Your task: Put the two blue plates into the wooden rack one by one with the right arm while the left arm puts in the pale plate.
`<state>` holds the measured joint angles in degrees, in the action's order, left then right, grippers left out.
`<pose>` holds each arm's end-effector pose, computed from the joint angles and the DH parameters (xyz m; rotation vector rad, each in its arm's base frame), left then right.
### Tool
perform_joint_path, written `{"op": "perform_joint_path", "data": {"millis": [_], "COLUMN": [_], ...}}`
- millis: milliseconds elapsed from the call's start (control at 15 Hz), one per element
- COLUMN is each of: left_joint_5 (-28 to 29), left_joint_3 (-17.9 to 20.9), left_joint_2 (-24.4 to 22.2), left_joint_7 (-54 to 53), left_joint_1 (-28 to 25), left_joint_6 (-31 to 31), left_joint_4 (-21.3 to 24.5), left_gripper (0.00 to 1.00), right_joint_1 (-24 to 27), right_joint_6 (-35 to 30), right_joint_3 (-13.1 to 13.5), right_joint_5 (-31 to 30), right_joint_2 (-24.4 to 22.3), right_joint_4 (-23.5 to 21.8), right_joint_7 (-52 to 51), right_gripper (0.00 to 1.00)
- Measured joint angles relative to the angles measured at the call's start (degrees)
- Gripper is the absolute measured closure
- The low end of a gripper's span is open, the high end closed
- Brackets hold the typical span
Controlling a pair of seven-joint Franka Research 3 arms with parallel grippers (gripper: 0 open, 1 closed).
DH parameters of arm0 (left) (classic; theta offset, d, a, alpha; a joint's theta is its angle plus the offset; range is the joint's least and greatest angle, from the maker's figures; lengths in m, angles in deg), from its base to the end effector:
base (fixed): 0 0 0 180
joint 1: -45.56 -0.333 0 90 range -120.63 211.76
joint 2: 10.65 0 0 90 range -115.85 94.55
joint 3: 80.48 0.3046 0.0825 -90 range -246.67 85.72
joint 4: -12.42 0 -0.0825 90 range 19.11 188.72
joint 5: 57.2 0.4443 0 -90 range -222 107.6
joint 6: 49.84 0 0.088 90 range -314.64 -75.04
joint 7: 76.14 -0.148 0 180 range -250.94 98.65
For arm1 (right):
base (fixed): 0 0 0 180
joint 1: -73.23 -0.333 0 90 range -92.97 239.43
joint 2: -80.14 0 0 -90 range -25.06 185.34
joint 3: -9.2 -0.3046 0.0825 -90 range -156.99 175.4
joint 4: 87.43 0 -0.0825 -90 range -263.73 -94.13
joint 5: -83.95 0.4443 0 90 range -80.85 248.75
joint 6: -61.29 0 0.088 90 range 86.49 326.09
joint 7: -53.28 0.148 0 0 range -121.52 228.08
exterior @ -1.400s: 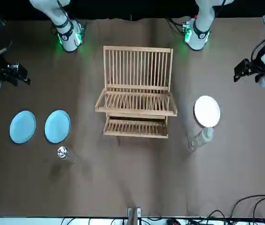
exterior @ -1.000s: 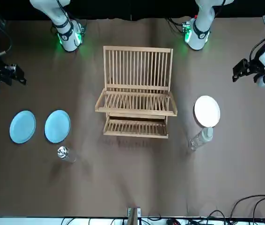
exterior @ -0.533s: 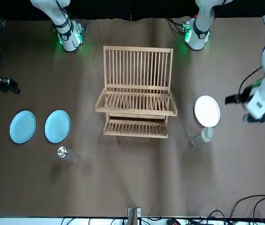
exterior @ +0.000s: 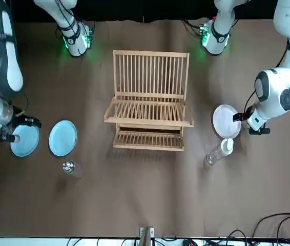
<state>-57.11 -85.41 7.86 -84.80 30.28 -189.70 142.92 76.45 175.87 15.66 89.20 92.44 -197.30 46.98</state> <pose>0.5300 0.0927 0.0978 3.0799 0.0469 -0.2345 0.6260 -0.0971 0.2890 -3.0578 0.1555 0.1862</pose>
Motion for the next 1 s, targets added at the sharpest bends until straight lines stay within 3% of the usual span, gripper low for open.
{"op": "perform_joint_path", "data": {"millis": [133, 333, 667, 733, 800, 867, 1000], "left_joint_5": [0.00, 0.00, 0.00, 0.00, 0.00, -0.01, -0.02], "left_joint_3": [-0.01, -0.19, -0.20, -0.20, -0.19, -0.19, -0.32], "left_joint_2": [1.53, 2.21, 2.51, 2.57, 2.58, 2.44, 1.78], "left_joint_7": [-0.40, -0.40, -0.40, -0.40, -0.29, -0.19, -0.10], "left_joint_1": [-0.41, -0.24, -0.21, -0.21, -0.22, -0.23, -0.23], "left_joint_6": [-1.87, -2.43, -2.42, -2.42, -2.42, -2.23, -1.93], "left_joint_4": [0.38, 0.38, 0.40, 0.40, 0.40, 0.35, 0.33], "left_gripper": [0.00, 0.04, 0.51, 0.60, 0.79, 0.88, 0.95], "right_joint_1": [1.07, 3.44, 4.35, 4.28, 4.18, 4.10, 3.95], "right_joint_6": [3.13, 7.10, 11.53, 11.53, 11.54, 11.58, 11.93], "right_joint_3": [0.01, 0.03, -0.30, -0.46, -0.67, -0.74, -0.81], "right_joint_5": [1.39, 1.91, 2.27, 2.28, 2.29, 2.29, 2.29], "right_joint_2": [3.65, 8.05, 13.97, 14.75, 16.30, 17.15, 18.59], "right_joint_4": [-0.03, -0.04, -0.04, -0.04, -0.02, -0.02, 0.01], "right_joint_7": [-3.29, -8.55, -10.05, -10.04, -10.05, -10.05, -10.05], "right_gripper": [0.39, 0.22, 0.22, 0.28, 0.32, 0.36, 0.38]}}
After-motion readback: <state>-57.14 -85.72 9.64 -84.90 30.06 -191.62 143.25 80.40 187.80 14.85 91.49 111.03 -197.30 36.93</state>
